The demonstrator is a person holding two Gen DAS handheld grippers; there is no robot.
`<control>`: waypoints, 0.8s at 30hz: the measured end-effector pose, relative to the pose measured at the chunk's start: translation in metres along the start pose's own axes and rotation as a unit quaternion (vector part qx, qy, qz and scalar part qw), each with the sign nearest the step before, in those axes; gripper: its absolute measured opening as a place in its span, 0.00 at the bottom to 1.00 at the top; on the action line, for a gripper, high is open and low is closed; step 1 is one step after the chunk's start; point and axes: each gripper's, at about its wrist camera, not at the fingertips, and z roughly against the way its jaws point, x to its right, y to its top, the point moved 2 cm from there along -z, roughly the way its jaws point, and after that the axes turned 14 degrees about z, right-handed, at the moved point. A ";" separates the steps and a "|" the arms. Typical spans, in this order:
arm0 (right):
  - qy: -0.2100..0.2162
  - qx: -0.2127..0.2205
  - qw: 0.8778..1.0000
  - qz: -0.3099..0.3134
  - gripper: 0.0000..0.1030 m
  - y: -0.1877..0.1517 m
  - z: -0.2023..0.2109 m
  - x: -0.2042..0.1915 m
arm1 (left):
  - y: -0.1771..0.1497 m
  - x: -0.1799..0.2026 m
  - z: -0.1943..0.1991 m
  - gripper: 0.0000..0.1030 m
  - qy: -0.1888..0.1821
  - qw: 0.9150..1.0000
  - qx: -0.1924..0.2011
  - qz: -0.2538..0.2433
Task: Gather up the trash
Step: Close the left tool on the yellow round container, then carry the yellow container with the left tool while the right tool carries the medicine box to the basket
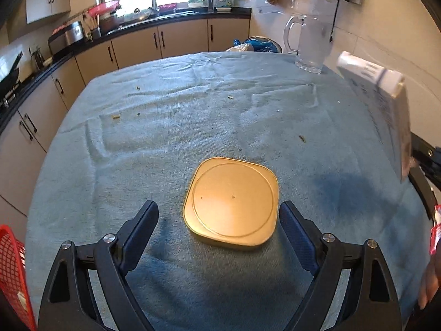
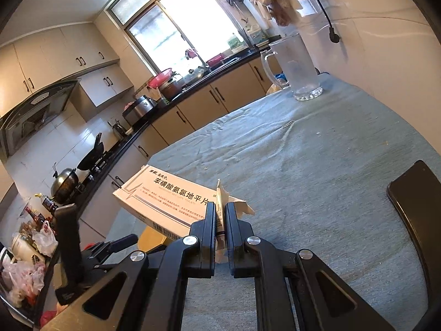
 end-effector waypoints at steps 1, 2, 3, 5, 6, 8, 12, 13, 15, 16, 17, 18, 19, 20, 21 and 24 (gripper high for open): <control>-0.001 0.000 1.000 0.000 0.07 0.000 0.000 0.000 | 0.000 0.000 -0.002 0.85 -0.005 1.000 -0.004 0.003; 0.000 0.000 1.000 0.000 0.07 0.000 0.000 0.000 | -0.001 0.001 -0.002 0.81 -0.007 1.000 -0.005 0.003; 0.001 -0.001 1.000 0.000 0.07 0.000 0.000 0.000 | -0.001 0.001 -0.003 0.75 -0.007 1.000 -0.006 0.002; 0.001 -0.003 1.000 0.000 0.07 0.000 -0.001 0.000 | -0.003 0.004 -0.007 0.65 -0.009 1.000 -0.014 -0.001; -0.001 -0.003 1.000 0.001 0.07 -0.001 -0.001 0.000 | -0.004 0.005 -0.008 0.65 -0.010 1.000 -0.015 -0.001; -0.001 -0.004 1.000 0.003 0.07 0.001 -0.003 0.001 | -0.005 0.006 -0.008 0.65 -0.009 1.000 -0.009 -0.005; -0.003 -0.006 1.000 0.009 0.07 0.000 -0.004 -0.001 | -0.007 0.002 -0.005 0.64 -0.014 1.000 -0.005 0.001; -0.003 -0.006 1.000 0.011 0.07 0.000 -0.004 -0.002 | -0.008 0.001 -0.002 0.64 -0.016 1.000 -0.003 0.002; -0.003 -0.006 1.000 0.015 0.07 -0.001 -0.004 -0.004 | -0.011 -0.003 0.005 0.64 -0.020 1.000 0.004 0.007; -0.003 -0.006 1.000 0.017 0.07 -0.001 -0.004 -0.005 | -0.012 -0.005 0.010 0.64 -0.021 1.000 0.010 0.010; -0.003 -0.006 1.000 0.019 0.07 -0.001 -0.005 -0.006 | -0.013 -0.008 0.015 0.64 -0.023 0.999 0.016 0.015; -0.003 -0.006 1.000 0.023 0.07 -0.001 -0.005 -0.007 | -0.014 -0.011 0.021 0.64 -0.026 0.999 0.020 0.021; -0.003 -0.006 1.000 0.026 0.07 -0.002 -0.005 -0.008 | -0.015 -0.014 0.025 0.64 -0.027 0.999 0.024 0.025; -0.003 -0.006 1.000 0.030 0.07 -0.002 -0.005 -0.011 | -0.016 -0.017 0.031 0.64 -0.028 0.999 0.029 0.029; -0.002 -0.005 0.999 0.035 0.07 -0.002 -0.005 -0.013 | -0.018 -0.020 0.037 0.64 -0.029 0.999 0.033 0.031; -0.002 -0.004 0.999 0.050 0.07 -0.002 -0.006 -0.020 | -0.023 -0.029 0.053 0.64 -0.027 0.998 0.047 0.038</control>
